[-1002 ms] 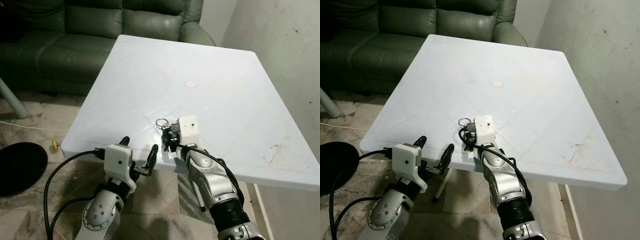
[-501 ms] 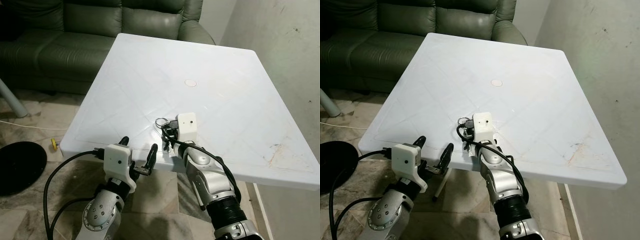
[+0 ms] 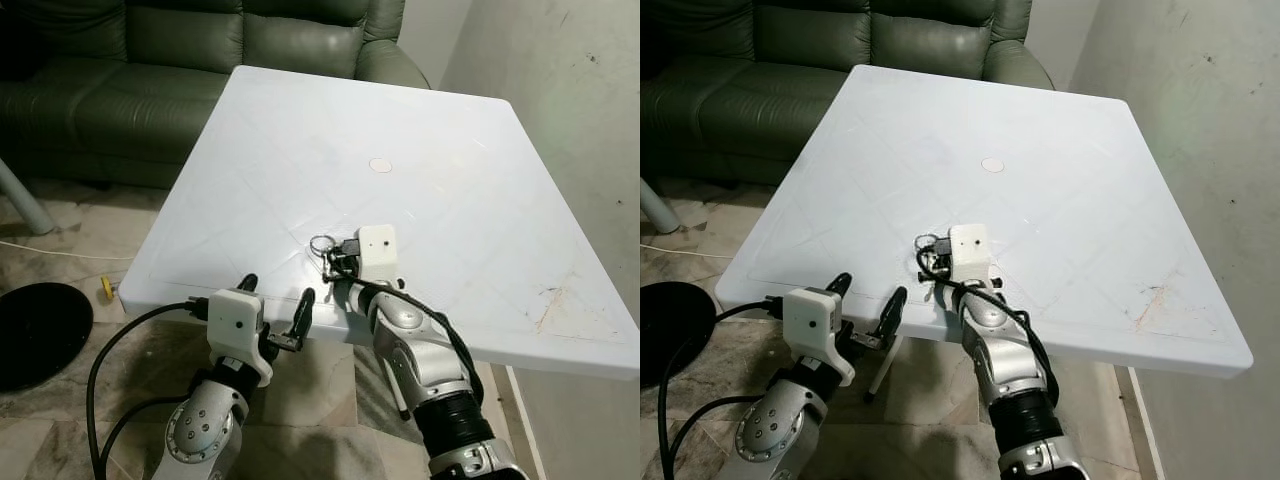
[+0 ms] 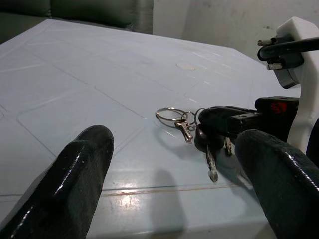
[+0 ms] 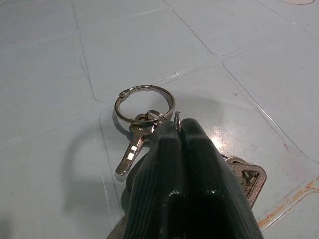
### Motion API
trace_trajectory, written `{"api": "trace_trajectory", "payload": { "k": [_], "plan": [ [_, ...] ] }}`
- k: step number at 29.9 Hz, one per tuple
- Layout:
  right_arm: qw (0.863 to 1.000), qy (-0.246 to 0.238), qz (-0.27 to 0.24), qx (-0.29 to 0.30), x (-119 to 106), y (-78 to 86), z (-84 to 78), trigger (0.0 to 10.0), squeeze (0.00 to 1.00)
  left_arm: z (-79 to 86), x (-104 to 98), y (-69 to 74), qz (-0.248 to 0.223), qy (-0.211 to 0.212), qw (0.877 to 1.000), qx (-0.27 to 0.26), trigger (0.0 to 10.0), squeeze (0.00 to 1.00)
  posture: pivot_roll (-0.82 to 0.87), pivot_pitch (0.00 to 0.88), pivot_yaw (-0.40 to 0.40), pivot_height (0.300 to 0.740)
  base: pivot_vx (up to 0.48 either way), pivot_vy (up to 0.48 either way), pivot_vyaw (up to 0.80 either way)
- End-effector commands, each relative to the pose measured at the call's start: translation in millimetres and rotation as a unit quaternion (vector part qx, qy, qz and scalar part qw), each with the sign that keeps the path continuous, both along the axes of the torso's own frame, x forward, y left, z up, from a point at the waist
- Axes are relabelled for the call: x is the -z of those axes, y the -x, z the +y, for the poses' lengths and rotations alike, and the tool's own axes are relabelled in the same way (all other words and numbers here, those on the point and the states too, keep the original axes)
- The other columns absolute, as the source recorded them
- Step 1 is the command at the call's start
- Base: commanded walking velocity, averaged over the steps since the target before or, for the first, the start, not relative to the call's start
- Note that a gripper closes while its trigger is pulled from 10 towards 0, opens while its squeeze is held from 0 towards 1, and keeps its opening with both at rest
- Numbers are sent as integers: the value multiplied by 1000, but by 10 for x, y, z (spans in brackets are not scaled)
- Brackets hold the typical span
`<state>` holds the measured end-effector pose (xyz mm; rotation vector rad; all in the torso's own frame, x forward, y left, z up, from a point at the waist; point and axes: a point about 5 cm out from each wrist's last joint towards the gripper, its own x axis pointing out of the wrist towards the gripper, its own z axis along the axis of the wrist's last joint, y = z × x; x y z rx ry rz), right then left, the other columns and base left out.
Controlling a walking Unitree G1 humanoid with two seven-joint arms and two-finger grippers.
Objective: Hang keys on a hook
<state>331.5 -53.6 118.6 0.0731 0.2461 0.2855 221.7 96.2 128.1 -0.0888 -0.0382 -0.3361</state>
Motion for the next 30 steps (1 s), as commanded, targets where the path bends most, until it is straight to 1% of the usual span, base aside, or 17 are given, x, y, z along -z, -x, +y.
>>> {"api": "trace_trajectory", "payload": {
  "k": [1,4,6,7,9,12,13,15,16,17,18,21,23,25,26,27,30],
  "plan": [
    [1000,1,9,6,24,-11,-14,0,0,-31,-37,24,-2,8,1000,4,10000,0,80,132,-137,740,0,0,0],
    [1000,1,3,11,14,-14,-18,0,0,-31,-36,24,-2,8,1000,5,10000,0,80,132,-137,740,0,0,0],
    [1000,-9,-19,10,-70,-29,-26,0,0,-21,-38,9,-3,7,1000,4,10000,0,79,135,-135,740,0,0,0],
    [999,-16,-43,2,-147,-35,-31,9961,0,-15,-47,-5,-4,8,1000,2,10000,0,79,135,-135,740,0,0,0],
    [997,-27,-68,-6,-225,-43,-37,10000,0,-9,-51,-24,-3,15,1000,-2,10000,0,72,130,-131,740,0,0,0],
    [995,-50,-85,-4,-306,-59,-71,10000,0,-11,-61,-49,-4,20,1000,-3,10000,0,72,130,-131,740,0,0,0],
    [993,-55,-104,-6,-373,-79,-103,10000,0,-14,-67,-80,-5,26,1000,-5,10000,0,61,119,-127,740,0,0,0],
    [990,-74,-116,-9,-444,-94,-131,10000,0,-13,-77,-119,-3,39,999,-11,10000,0,57,115,-124,740,0,0,0],
    [987,-99,-127,-14,-502,-98,-146,10000,0,-5,-81,-150,0,50,999,-18,10000,0,52,110,-121,740,0,0,0],
    [985,-101,-142,-12,-547,-98,-166,10000,0,2,-91,-171,0,59,998,-23,10000,0,52,110,-121,740,0,0,0],
    [982,-99,-164,-9,-613,-104,-204,10000,0,19,-106,-220,1,75,997,-34,10000,0,48,104,-117,740,0,0,0],
    [974,-116,-194,-12,-734,-107,-265,10000,0,85,-126,-352,6,100,992,-70,10000,0,41,91,-113,740,0,0,0],
    [972,-117,-201,-10,-766,-108,-285,10000,0,109,-140,-401,5,109,991,-76,10000,0,37,86,-111,740,0,0,0],
    [971,-119,-207,0,-809,-125,-326,10000,0,154,-181,-507,-2,120,989,-88,10000,0,33,73,-106,740,0,0,0],
    [971,-119,-207,0,-809,-125,-326,10000,0,154,-181,-507,-2,120,989,-88,10000,0,33,73,-106,740,0,0,0],
    [967,-126,-222,9,-869,-134,-380,10000,0,216,-239,-644,-12,124,986,-107,10000,0,28,56,-103,740,0,0,0],
    [962,-131,-239,20,-939,-136,-452,10000,0,305,-336,-826,-31,115,984,-133,10000,0,25,46,-101,740,0,0,0]
  ]
}}
